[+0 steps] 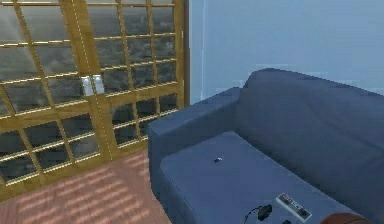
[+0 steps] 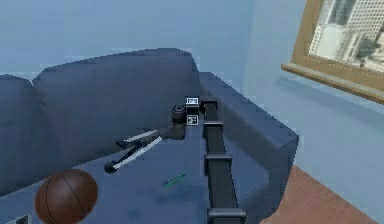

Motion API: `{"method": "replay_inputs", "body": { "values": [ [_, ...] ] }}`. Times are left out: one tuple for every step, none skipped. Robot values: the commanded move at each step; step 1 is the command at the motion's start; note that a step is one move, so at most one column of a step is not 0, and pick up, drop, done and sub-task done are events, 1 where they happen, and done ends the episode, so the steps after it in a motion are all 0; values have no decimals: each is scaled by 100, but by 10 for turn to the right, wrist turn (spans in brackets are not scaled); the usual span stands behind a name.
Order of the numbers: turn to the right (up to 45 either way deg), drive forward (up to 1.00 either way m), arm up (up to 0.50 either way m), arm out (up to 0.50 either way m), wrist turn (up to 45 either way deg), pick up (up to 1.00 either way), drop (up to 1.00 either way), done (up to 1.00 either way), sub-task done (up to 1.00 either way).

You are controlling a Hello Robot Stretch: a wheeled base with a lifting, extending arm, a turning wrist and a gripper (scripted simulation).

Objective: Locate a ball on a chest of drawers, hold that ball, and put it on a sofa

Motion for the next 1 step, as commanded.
{"method": "replay_inputs", "body": {
  "values": [
    [0,0,0,0,0,0,0,100,0]
  ]
}}
